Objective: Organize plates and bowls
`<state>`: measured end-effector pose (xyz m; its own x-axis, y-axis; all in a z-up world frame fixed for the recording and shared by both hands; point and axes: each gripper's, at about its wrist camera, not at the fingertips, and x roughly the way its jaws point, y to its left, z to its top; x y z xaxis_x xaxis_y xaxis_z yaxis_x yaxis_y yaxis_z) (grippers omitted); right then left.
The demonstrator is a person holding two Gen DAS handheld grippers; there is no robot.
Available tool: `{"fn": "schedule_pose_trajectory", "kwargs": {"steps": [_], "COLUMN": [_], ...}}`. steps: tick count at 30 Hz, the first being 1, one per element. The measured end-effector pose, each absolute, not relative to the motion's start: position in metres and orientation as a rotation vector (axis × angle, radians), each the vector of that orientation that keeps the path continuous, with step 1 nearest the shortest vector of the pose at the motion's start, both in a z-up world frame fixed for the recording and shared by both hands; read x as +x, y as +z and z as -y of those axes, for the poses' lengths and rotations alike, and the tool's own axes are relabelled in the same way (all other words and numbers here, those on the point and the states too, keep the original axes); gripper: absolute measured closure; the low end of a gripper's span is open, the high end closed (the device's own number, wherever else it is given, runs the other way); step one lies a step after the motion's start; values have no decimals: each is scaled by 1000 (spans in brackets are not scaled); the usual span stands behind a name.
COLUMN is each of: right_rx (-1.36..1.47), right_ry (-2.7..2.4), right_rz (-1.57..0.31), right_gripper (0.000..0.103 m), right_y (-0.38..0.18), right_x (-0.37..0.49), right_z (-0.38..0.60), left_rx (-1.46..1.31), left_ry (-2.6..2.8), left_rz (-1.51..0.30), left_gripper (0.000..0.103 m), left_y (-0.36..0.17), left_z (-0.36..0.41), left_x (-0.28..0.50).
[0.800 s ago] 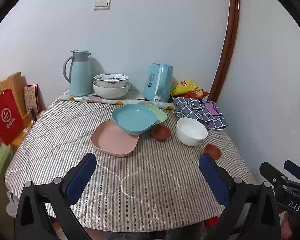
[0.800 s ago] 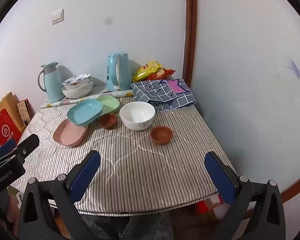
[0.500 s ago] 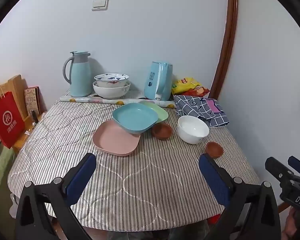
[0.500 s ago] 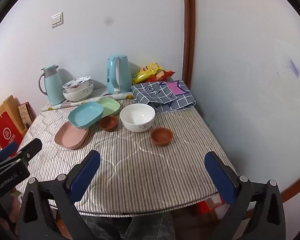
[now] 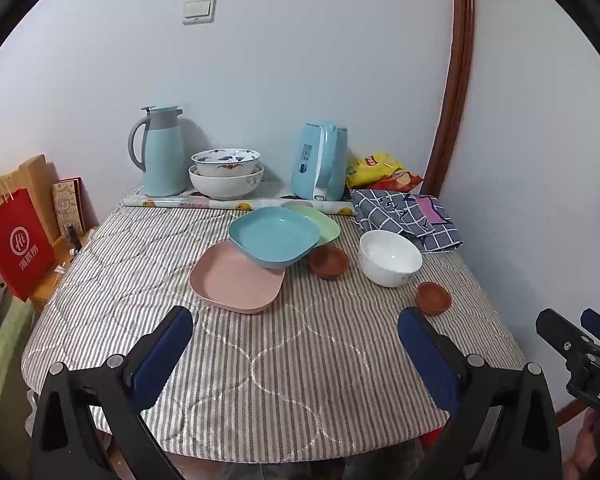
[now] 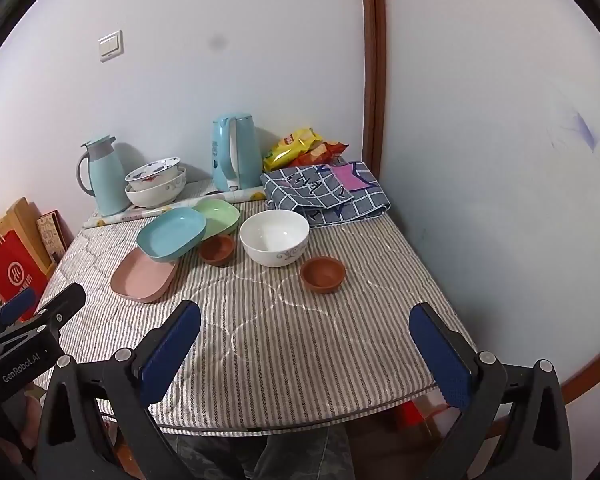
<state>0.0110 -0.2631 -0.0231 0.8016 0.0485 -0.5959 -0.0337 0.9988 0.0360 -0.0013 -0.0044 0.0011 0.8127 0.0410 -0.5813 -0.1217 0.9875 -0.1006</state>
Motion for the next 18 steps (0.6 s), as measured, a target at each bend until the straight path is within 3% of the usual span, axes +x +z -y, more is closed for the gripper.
{"fn": "schedule_pose_trajectory", "kwargs": {"steps": [18], "right_rx": [19], "right_ry": [49], "right_rz": [-635], "right_gripper": [0], "right_y": [-23], "right_x": [9], "right_z": [262], "left_rx": [-131], "left_ry": [86], "left_rz": [-616], "left_gripper": [0], "left_y": [3], "left_z": [5], "left_x": [-2]}}
